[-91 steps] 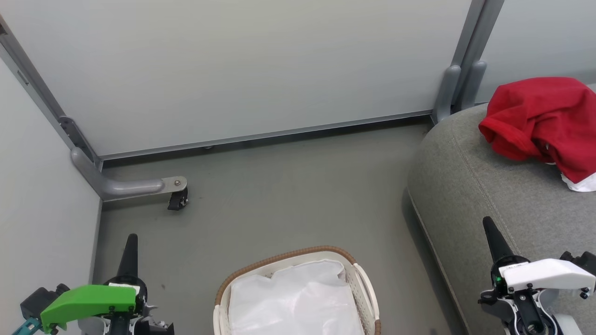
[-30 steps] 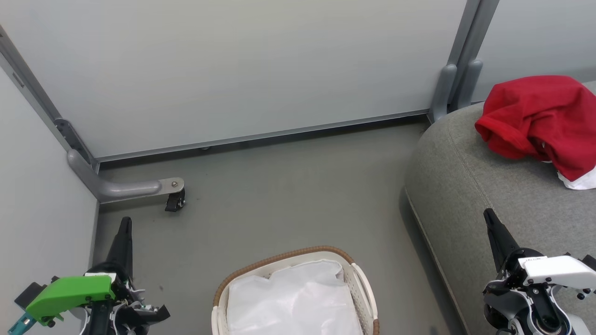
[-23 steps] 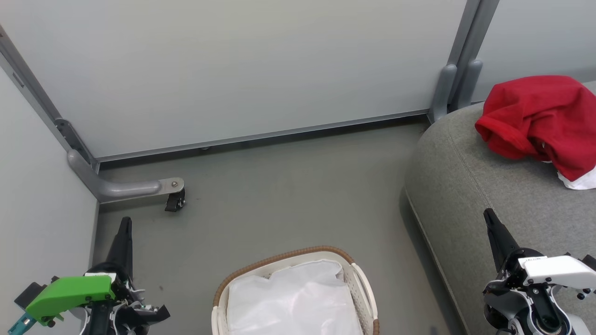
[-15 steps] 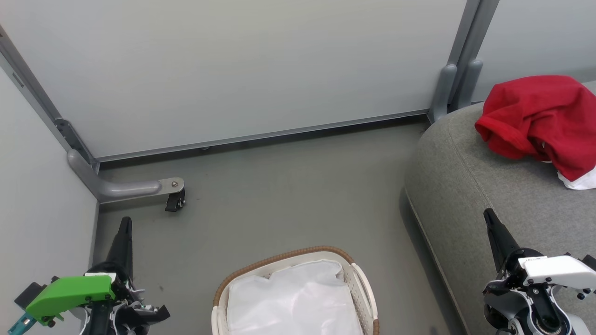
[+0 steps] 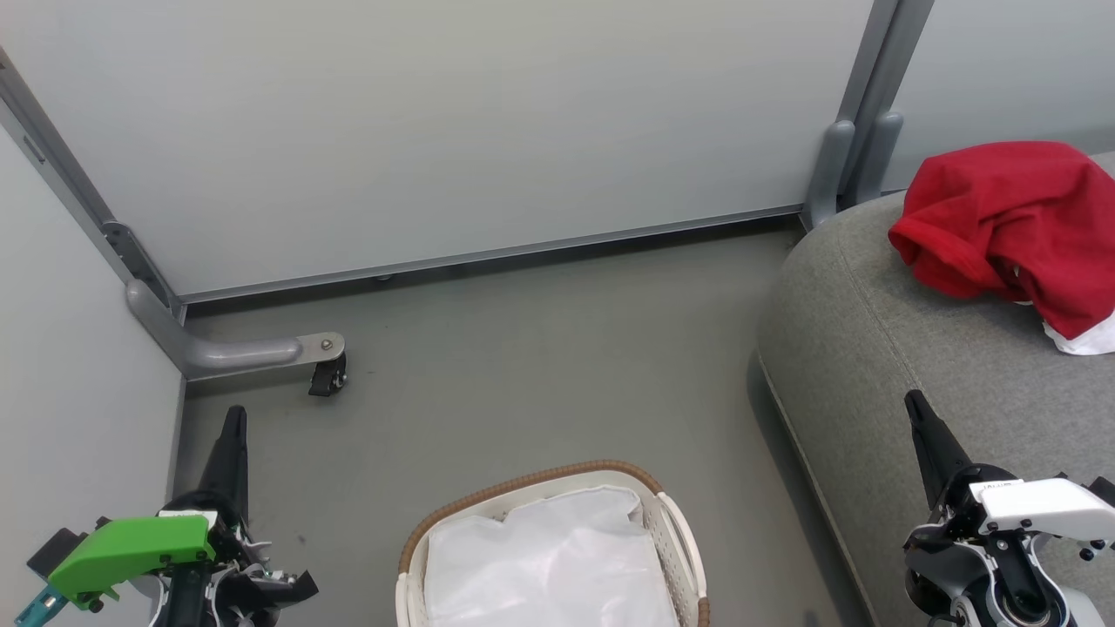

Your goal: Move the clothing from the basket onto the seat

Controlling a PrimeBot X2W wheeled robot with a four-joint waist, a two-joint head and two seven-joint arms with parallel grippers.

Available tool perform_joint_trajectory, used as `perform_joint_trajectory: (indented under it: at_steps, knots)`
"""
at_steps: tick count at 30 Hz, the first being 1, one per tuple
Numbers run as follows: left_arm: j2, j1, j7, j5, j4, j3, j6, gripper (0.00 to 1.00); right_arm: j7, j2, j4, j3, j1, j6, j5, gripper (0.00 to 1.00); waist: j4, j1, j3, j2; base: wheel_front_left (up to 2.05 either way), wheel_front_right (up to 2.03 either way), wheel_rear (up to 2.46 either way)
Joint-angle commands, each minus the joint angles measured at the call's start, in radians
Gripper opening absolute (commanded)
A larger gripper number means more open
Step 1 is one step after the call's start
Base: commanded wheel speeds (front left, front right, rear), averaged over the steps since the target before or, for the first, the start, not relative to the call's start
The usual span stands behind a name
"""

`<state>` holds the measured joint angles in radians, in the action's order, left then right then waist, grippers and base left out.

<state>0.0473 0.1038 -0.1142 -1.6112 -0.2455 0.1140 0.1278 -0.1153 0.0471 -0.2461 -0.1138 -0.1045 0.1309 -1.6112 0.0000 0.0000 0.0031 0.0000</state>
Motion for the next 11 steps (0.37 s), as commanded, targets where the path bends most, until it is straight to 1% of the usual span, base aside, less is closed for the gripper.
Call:
perform_joint_trajectory:
  at_steps: [1,11]
  knots:
    - [0.005,0.010,-0.003,-0.003,0.002,0.002,0.006,0.00,-0.001,0.006,0.003,-0.002,-0.007,0.000,-0.003,0.00,0.000,0.0000,0.000,0.0000,0.00,0.00,0.00]
    - [0.005,0.010,-0.003,-0.003,0.002,0.002,0.006,0.00,-0.001,0.006,0.003,-0.002,-0.007,0.000,-0.003,0.00,0.000,0.0000,0.000,0.0000,0.00,0.00,0.00]
